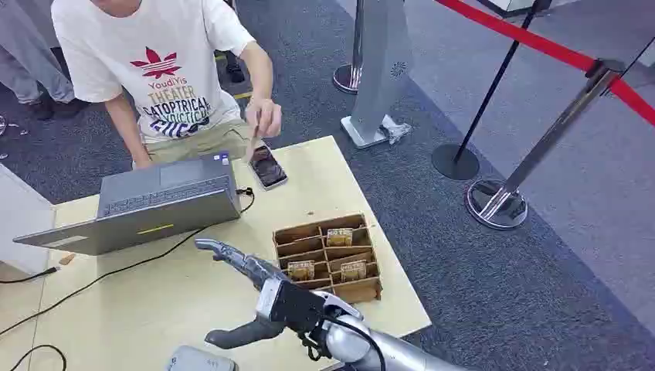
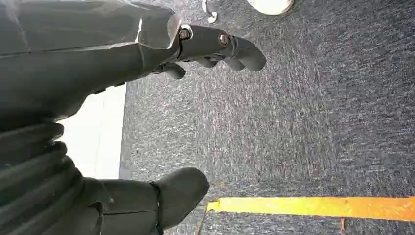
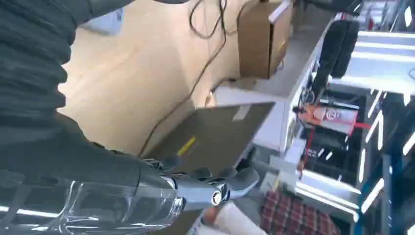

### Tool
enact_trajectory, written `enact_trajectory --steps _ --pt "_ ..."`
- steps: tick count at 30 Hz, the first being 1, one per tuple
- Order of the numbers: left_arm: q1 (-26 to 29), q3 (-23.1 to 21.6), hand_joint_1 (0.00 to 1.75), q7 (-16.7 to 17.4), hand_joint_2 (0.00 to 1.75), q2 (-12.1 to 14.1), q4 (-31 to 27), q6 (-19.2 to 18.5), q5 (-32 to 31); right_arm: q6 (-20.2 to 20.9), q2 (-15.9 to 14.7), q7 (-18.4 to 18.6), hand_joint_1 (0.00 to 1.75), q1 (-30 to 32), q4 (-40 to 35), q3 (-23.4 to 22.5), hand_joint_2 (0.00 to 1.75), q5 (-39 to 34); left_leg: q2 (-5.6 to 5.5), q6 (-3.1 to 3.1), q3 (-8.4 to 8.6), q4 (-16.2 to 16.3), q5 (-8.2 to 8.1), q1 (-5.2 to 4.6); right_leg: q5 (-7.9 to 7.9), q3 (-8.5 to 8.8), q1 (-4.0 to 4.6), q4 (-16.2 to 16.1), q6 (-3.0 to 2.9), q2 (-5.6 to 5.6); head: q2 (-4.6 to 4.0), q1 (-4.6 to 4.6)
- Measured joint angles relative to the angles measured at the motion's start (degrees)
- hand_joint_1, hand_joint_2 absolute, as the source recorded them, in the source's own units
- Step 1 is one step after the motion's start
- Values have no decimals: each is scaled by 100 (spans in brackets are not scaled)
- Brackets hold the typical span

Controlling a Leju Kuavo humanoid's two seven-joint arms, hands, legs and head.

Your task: Pass the card to the sensor for recognition and then transmit it.

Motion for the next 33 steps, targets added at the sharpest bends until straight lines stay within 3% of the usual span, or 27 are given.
enact_trajectory --steps 7,27,33 --pt "-28 50 0 -35 175 -4 0 -2 -122 -1594 17 -306 0 -109 -166 2 175 2051 0 0 0 0 0 0 0 0 0 0 0 0 0 0" --pt "-48 118 0 -35 175 -11 0 -2 -140 -1750 72 -317 0 -145 -221 11 175 2264 0 0 0 0 0 0 0 0 0 0 0 0 0 -2" --pt "-92 120 0 -24 175 -11 0 -20 -255 -2783 133 -274 0 -384 -160 101 175 3635 0 0 0 0 0 0 1 1 0 0 0 0 0 -2"
